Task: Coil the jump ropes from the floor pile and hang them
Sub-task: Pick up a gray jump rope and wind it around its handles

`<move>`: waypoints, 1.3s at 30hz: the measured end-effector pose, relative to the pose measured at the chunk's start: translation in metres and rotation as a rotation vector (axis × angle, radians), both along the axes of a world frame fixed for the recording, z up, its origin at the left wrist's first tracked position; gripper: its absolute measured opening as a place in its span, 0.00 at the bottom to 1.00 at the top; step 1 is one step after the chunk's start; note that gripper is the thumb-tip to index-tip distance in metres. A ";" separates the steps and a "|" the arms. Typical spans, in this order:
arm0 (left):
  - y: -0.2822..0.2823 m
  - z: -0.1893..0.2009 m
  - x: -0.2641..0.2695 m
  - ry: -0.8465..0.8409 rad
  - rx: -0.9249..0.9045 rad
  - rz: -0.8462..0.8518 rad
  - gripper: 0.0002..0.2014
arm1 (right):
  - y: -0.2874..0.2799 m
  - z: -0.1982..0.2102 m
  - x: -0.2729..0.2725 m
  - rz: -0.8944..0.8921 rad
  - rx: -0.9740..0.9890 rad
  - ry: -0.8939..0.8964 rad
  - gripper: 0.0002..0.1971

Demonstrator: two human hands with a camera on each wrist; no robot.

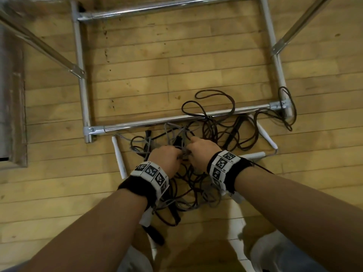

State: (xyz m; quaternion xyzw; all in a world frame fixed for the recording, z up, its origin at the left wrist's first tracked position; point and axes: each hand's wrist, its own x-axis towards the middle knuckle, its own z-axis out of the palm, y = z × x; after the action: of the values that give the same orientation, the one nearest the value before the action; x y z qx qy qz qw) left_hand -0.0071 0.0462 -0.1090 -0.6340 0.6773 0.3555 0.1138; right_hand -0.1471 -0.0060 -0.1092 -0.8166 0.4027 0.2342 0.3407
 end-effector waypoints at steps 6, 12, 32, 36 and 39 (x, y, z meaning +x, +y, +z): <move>-0.011 0.030 0.010 0.109 -0.124 0.190 0.12 | -0.012 0.032 -0.008 -0.234 0.029 -0.167 0.09; -0.025 0.091 0.006 0.131 -0.149 0.160 0.11 | -0.021 0.104 -0.007 -0.156 -0.104 -0.274 0.06; 0.032 0.357 -0.013 0.401 -0.817 0.176 0.03 | 0.071 0.318 -0.046 -0.439 -0.330 -0.679 0.07; 0.037 0.371 -0.004 0.349 -0.926 0.103 0.06 | 0.093 0.320 -0.056 -0.610 -0.341 -0.729 0.06; 0.033 0.371 0.001 0.260 -0.962 0.095 0.08 | 0.100 0.315 -0.059 -0.651 -0.393 -0.718 0.06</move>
State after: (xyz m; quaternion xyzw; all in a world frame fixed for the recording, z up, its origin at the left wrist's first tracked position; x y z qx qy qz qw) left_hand -0.0062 0.0791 0.2615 -0.5952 0.7435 0.0840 -0.2931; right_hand -0.2056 0.0942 0.2062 -0.7264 0.5299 -0.2587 0.3531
